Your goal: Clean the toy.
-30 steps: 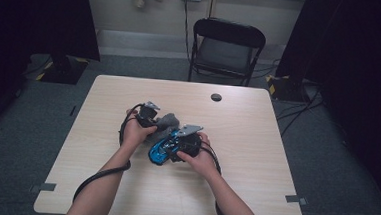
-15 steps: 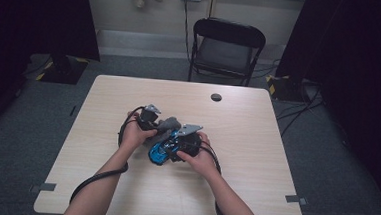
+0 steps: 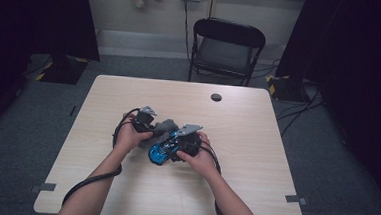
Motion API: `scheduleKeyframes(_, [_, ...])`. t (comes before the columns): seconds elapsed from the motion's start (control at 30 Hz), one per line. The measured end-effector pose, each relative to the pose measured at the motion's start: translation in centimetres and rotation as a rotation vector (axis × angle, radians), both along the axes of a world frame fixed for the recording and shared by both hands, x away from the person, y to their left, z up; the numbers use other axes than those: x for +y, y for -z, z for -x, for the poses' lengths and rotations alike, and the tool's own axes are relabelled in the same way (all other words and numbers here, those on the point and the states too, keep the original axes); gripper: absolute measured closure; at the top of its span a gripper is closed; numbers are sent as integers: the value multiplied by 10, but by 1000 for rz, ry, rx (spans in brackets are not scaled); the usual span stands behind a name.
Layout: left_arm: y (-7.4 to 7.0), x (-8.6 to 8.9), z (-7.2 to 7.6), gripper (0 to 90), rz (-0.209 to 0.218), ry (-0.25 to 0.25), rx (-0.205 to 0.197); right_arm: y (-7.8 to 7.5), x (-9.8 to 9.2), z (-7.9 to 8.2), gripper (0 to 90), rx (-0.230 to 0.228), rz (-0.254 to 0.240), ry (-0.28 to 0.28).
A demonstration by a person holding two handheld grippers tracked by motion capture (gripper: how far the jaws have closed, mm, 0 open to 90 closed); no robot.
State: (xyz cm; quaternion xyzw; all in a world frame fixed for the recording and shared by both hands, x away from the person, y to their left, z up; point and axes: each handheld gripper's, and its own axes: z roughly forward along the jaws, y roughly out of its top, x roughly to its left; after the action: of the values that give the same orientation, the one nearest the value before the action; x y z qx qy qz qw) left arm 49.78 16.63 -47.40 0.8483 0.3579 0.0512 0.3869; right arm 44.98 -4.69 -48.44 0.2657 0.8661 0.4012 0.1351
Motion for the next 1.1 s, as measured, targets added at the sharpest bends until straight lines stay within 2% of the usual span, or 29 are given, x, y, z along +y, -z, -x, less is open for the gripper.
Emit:
scheduleKeyframes(0.27, [-3,9,9,755,-8,2,23,0,0,0,142,-2,-1,0])
scheduleKeyframes(0.47, [-3,17,16,755,3,2,23,0,0,0,142,-3,-1,0])
scheduleKeyframes(0.6, [-4,24,22,754,5,0,39,0,0,1,143,-3,-2,0])
scheduleKeyframes(0.93, [-5,39,40,755,-9,-4,50,0,1,1,144,-2,-1,2])
scheduleKeyframes(1.1, [-5,45,50,754,3,2,60,0,1,1,146,-1,-1,5])
